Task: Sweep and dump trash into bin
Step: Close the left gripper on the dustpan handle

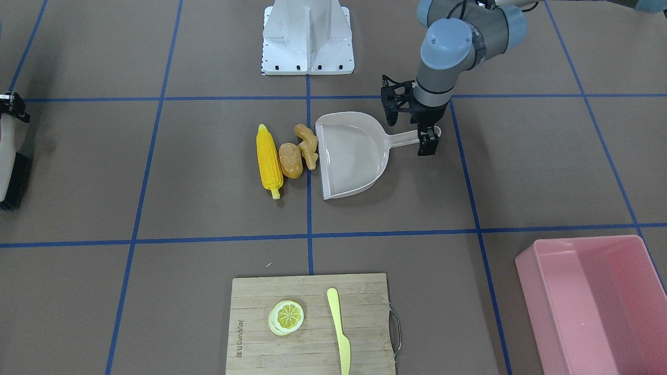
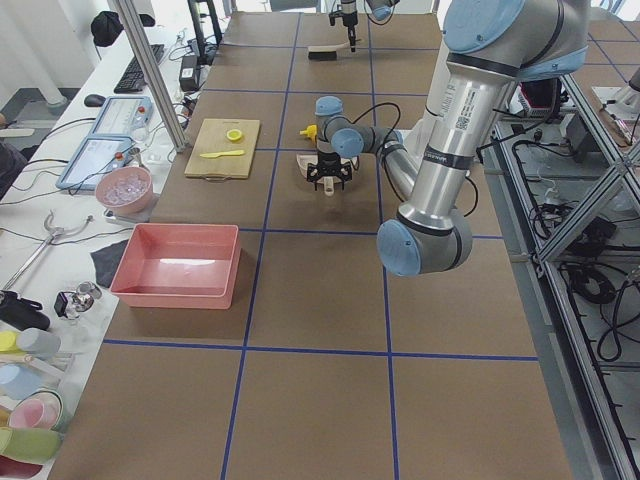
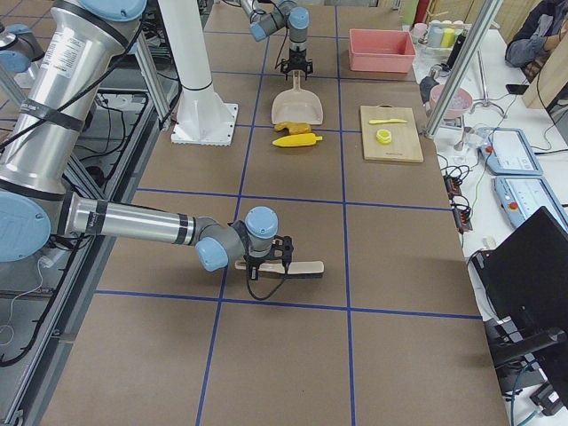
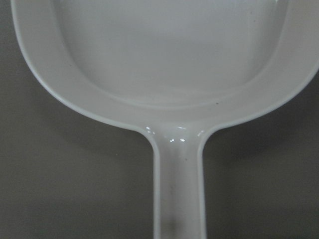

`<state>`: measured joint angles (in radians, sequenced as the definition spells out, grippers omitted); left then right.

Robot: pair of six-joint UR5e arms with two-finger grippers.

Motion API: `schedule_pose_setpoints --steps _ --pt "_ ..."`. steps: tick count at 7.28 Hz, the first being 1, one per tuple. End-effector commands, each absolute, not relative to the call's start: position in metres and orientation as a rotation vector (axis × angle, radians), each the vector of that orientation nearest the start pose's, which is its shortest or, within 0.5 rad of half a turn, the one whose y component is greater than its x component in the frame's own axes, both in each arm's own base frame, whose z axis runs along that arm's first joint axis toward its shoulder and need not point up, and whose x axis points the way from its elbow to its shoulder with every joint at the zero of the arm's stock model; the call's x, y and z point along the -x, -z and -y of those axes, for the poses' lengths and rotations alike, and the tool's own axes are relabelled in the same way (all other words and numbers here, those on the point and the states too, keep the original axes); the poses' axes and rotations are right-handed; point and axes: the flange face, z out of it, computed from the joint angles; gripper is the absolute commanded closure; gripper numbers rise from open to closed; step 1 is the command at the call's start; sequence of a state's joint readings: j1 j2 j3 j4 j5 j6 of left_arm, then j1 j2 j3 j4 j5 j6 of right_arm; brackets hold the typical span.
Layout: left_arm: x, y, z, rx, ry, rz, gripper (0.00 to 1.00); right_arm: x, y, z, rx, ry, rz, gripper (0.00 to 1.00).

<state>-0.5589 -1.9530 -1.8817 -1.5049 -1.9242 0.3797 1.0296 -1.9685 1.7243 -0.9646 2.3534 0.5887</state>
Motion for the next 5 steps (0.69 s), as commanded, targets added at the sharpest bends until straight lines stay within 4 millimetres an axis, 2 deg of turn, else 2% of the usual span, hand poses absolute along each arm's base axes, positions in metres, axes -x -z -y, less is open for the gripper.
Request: schedule_pose_setpoints --steps 1,2,3,5 --pt "-0.4556 -0.3310 0.3989 -0.546 -1.445 -0.574 0.02 0.1184 -0.6804 0.3182 0.126 0.099 0.836 0.74" --pt "-0.4564 -0.3316 0.3994 -0.580 -1.448 -0.583 0.03 0.1205 -0.6789 0.3178 0.126 0.106 0.837 0.84" --pt "-0.4579 -0.3335 0.3992 -0.576 -1.448 -0.583 0.09 0.1219 -0.6770 0.3170 0.126 0.112 0.840 1.00" --pt "-0.4602 -0.3339 0.4003 -0.573 -1.447 -0.586 0.11 0.1226 -0.6710 0.3188 0.113 0.123 0.847 1.00"
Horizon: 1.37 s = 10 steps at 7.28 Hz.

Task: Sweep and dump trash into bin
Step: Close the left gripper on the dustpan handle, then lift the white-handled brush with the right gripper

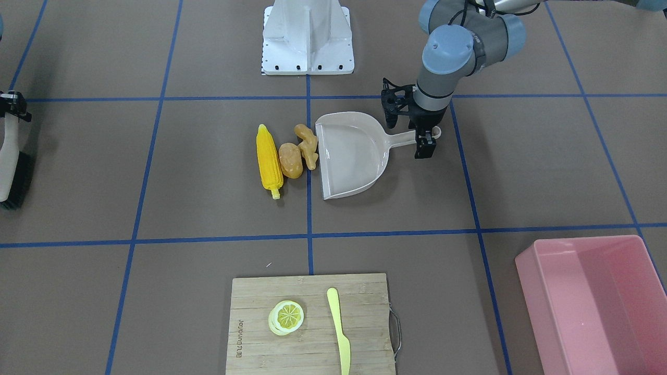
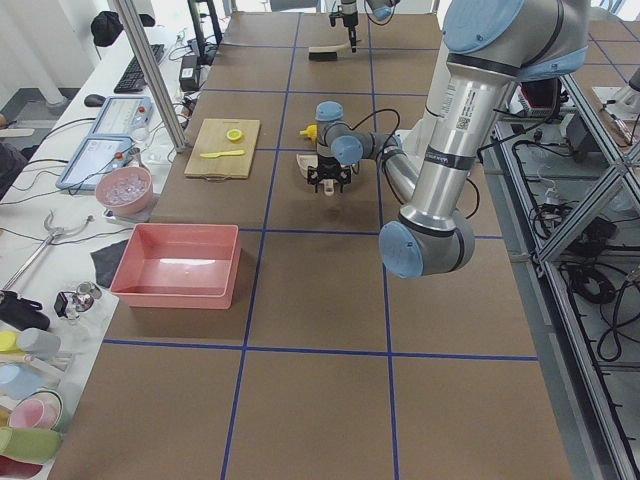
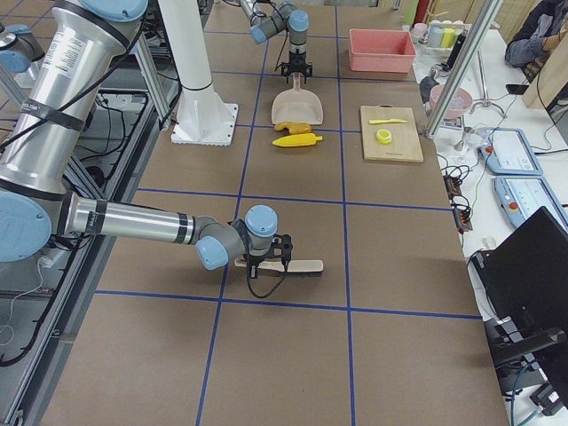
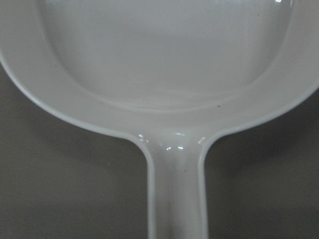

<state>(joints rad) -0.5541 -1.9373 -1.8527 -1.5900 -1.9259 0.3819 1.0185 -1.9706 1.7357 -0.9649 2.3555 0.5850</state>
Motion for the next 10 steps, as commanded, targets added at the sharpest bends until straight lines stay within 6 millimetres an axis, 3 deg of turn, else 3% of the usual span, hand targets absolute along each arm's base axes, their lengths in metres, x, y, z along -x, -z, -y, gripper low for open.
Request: schedule_pose_setpoints --steps 1,2,4,5,8,9,10 --pt "-0.459 -0.334 0.399 -0.570 -1.451 -0.589 0.26 0.121 -0.665 0.321 0.076 0.175 0.856 1.00" --pt "-0.457 -0.332 0.399 -0.576 -1.451 -0.590 0.43 0.116 -0.660 0.324 0.037 0.211 0.863 1.00" --pt "-0.453 -0.327 0.398 -0.585 -1.452 -0.593 0.93 0.138 -0.634 0.322 0.059 0.259 0.865 1.00" --pt "-0.453 -0.328 0.398 -0.582 -1.450 -0.592 1.00 0.152 -0.596 0.336 0.062 0.267 0.860 1.00" --pt "-0.446 -0.328 0.396 -0.584 -1.449 -0.592 1.00 0.215 -0.463 0.387 0.103 0.277 0.747 1.00" --pt "-0.445 -0.328 0.396 -0.565 -1.454 -0.615 1.00 0.234 -0.436 0.398 0.099 0.291 0.759 1.00" --pt "-0.445 -0.327 0.391 -0.501 -1.461 -0.638 1.00 0.240 -0.431 0.404 0.095 0.286 0.770 1.00"
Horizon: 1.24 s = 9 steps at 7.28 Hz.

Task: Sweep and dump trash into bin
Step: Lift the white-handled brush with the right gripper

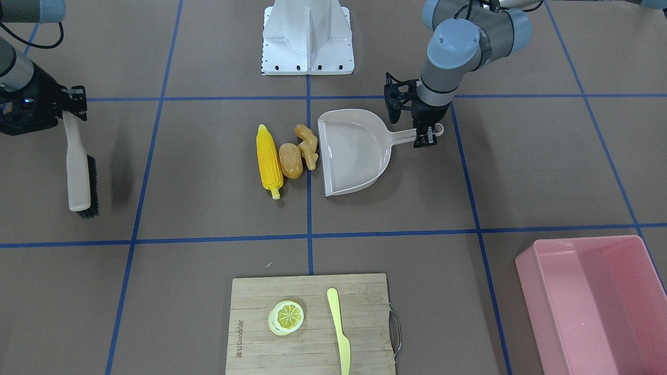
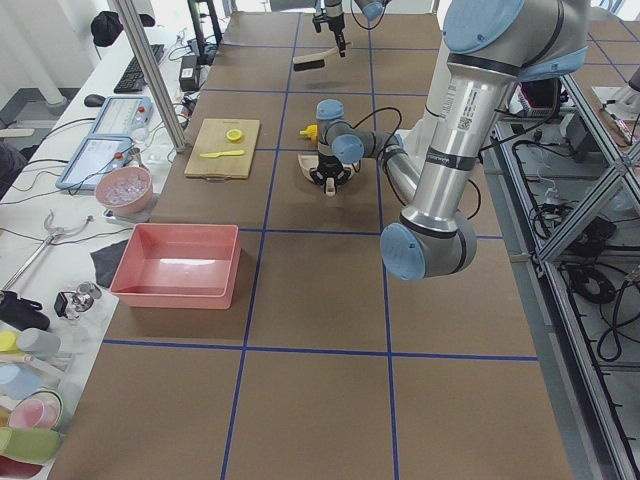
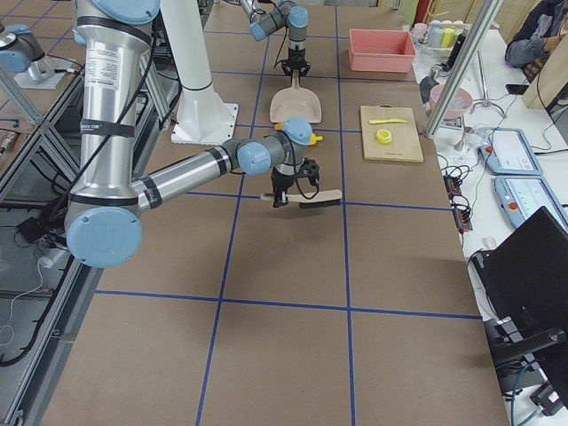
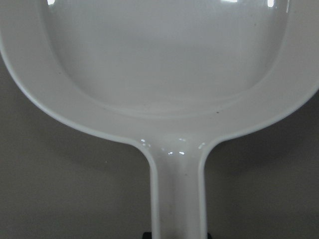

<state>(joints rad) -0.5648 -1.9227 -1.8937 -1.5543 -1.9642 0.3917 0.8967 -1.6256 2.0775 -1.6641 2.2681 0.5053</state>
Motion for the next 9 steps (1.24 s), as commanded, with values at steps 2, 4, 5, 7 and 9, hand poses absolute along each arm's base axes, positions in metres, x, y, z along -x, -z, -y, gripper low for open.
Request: schedule_pose_setpoints --steps 2,4,5,7,9 --pt "-0.448 -0.329 0.391 -0.484 -1.464 -0.630 1.00 0.255 -0.426 0.424 0.080 0.287 0.769 1.00" --pt "-0.448 -0.328 0.392 -0.488 -1.469 -0.628 1.00 0.260 -0.423 0.434 0.076 0.282 0.771 1.00" --pt "-0.448 -0.328 0.392 -0.488 -1.469 -0.628 1.00 0.250 -0.416 0.437 0.065 0.263 0.787 1.00" --pt "-0.450 -0.329 0.392 -0.487 -1.470 -0.627 1.00 0.245 -0.421 0.439 0.065 0.262 0.782 1.00" --pt "-0.449 -0.328 0.393 -0.491 -1.468 -0.626 1.00 0.240 -0.418 0.441 0.063 0.245 0.788 1.00"
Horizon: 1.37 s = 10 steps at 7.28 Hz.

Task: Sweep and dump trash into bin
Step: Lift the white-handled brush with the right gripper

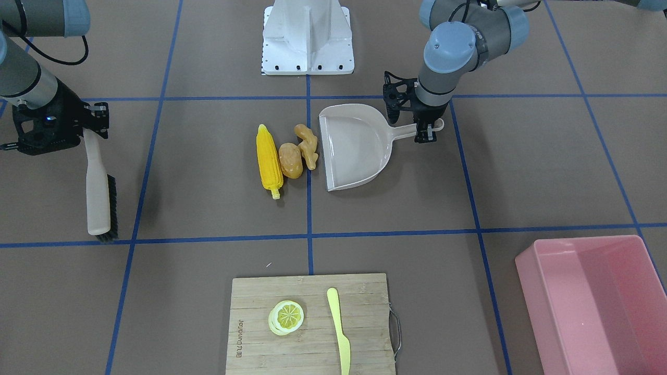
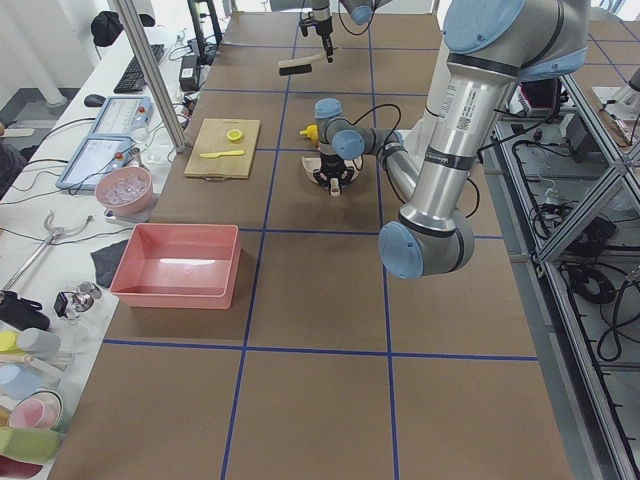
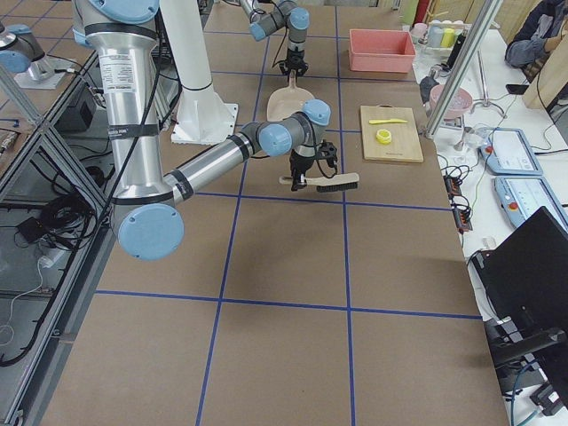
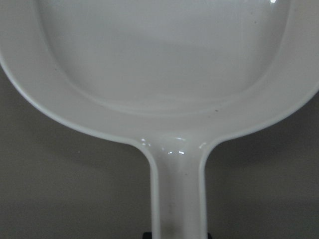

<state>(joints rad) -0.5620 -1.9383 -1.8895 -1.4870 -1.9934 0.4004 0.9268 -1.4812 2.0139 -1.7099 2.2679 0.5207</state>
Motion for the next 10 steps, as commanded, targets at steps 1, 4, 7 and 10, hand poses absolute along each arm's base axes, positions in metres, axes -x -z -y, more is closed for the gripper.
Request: schedule_pose_setpoints --steps 1,4,7,10 --pt "-0.450 -0.326 0.393 -0.496 -1.469 -0.627 1.00 0.242 -0.425 0.444 0.067 0.253 0.781 1.00" --pt "-0.450 -0.325 0.394 -0.496 -1.467 -0.627 1.00 0.267 -0.408 0.457 0.071 0.304 0.807 1.00" --pt "-0.450 -0.327 0.395 -0.490 -1.467 -0.625 1.00 0.272 -0.376 0.484 -0.045 0.405 0.815 1.00" --pt "-0.450 -0.325 0.395 -0.493 -1.467 -0.626 1.00 0.297 -0.343 0.483 0.019 0.201 0.814 1.00"
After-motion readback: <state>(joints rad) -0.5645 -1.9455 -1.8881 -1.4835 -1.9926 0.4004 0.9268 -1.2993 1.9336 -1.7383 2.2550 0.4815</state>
